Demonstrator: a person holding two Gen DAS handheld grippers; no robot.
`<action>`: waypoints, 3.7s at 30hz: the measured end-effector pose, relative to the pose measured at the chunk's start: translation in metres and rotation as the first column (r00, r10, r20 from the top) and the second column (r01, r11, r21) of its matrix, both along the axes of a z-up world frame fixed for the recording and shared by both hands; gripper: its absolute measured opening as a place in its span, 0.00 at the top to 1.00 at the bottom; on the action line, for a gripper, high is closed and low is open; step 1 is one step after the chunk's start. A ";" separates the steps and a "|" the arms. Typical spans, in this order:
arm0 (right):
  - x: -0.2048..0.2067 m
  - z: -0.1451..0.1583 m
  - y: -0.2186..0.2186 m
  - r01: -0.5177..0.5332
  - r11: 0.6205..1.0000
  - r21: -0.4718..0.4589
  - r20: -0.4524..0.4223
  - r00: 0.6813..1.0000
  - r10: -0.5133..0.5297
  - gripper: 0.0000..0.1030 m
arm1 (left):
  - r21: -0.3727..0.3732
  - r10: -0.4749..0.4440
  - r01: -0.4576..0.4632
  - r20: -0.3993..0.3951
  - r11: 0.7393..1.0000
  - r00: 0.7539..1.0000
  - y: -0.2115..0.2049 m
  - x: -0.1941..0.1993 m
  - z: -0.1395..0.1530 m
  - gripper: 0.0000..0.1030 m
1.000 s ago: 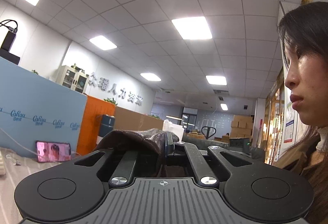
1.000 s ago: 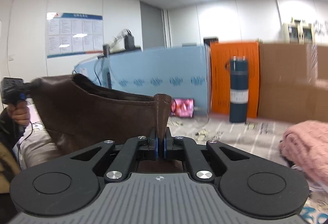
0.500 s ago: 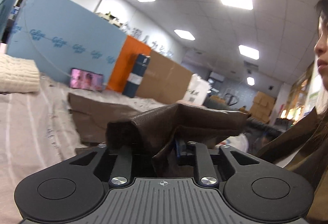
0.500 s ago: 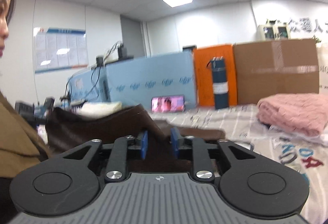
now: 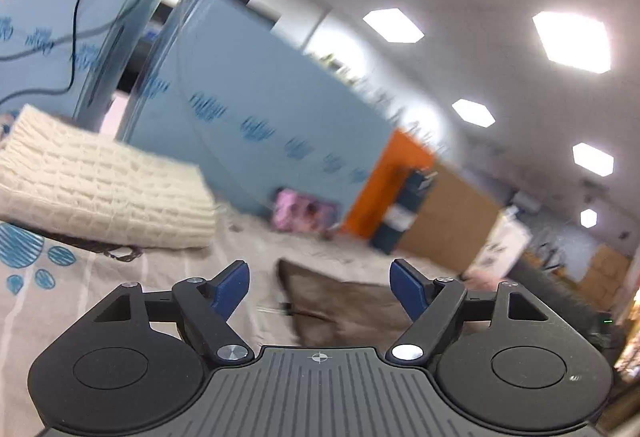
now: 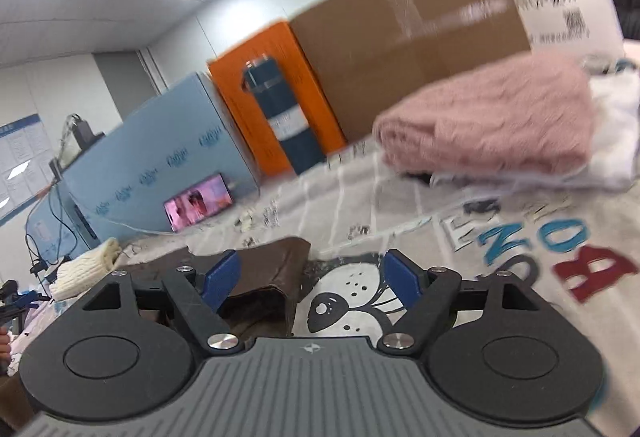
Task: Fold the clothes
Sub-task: 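Spread the jacket flat on the table and release both grippers, then pinch the jacket front near the buttons with the left gripper and smooth it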
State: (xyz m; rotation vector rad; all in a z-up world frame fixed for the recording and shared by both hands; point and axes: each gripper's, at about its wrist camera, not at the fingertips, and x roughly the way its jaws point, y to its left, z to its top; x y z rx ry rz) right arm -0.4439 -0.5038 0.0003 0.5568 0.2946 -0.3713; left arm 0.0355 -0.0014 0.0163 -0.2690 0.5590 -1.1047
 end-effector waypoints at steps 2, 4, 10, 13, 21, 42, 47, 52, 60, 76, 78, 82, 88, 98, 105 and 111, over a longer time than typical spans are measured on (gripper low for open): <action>0.019 -0.006 -0.004 -0.009 0.999 0.037 -0.043 0.999 0.011 0.24 | 0.055 -0.014 0.018 -0.076 0.998 0.997 -0.033 0.020 -0.010 0.23; 0.029 -0.009 -0.008 -0.015 0.996 0.083 -0.053 0.998 0.020 0.24 | 0.099 -0.033 0.049 -0.148 0.994 0.988 -0.063 0.035 -0.022 0.23; 0.050 -0.014 -0.010 -0.031 0.982 0.189 -0.069 0.997 0.045 0.24 | 0.227 -0.099 0.126 -0.125 0.966 0.987 -0.120 0.028 -0.044 0.24; 0.062 -0.014 -0.006 -0.037 0.979 0.201 -0.084 0.995 0.055 0.24 | 0.252 -0.127 0.143 -0.080 0.957 0.989 -0.131 0.017 -0.045 0.27; 0.084 -0.015 0.012 -0.031 0.994 0.107 -0.163 0.985 0.048 0.69 | 0.291 -0.133 0.076 0.180 0.954 0.975 -0.128 -0.034 -0.026 0.96; 0.225 0.021 -0.015 -0.180 0.941 -0.288 -0.298 0.950 0.091 0.79 | 0.381 0.079 -0.175 0.256 0.908 0.964 -0.129 0.013 -0.012 0.85; 0.219 0.005 -0.027 -0.129 0.954 -0.269 -0.358 0.933 0.025 0.48 | 0.382 0.156 -0.229 0.212 0.895 0.965 -0.113 0.024 -0.014 0.40; 0.195 0.021 -0.005 -0.111 0.923 -0.369 -0.335 0.942 -0.020 0.32 | 0.298 0.174 -0.229 0.199 0.927 0.964 -0.074 0.009 -0.002 0.23; 0.167 0.051 0.055 -0.335 0.884 -0.326 -0.202 0.938 0.281 0.21 | 0.245 0.023 -0.064 0.166 0.967 0.986 -0.023 -0.046 -0.001 0.16; 0.138 -0.005 0.139 -0.701 0.684 -0.203 -0.457 0.686 0.567 0.21 | 0.348 -0.072 0.037 0.088 0.937 0.994 0.000 -0.101 -0.036 0.13; 0.132 -0.006 0.135 -0.679 0.706 -0.202 -0.427 0.710 0.560 0.19 | 0.339 -0.077 0.044 0.086 0.940 0.993 -0.002 -0.101 -0.034 0.13; 0.126 -0.007 0.126 -0.630 0.751 -0.197 -0.362 0.759 0.541 0.18 | 0.351 -0.078 0.030 0.124 0.936 0.989 -0.010 -0.105 -0.027 0.13; 0.139 -0.009 0.125 -0.610 0.766 -0.201 -0.348 0.776 0.527 0.18 | 0.370 -0.120 0.048 0.174 0.928 0.977 -0.013 -0.129 -0.017 0.12; 0.156 -0.019 0.119 -0.588 0.789 -0.179 -0.307 0.795 0.523 0.30 | 0.374 -0.161 0.071 0.215 0.925 0.963 -0.016 -0.155 -0.030 0.67; 0.140 -0.016 0.119 -0.568 0.783 -0.255 -0.276 0.818 0.504 0.88 | 0.302 -0.090 -0.016 0.333 0.953 0.939 -0.015 -0.166 -0.015 0.99; 0.125 0.007 0.113 -0.499 0.781 -0.374 -0.184 0.866 0.465 0.91 | 0.247 -0.080 -0.055 0.506 0.968 0.859 -0.039 -0.156 0.016 0.99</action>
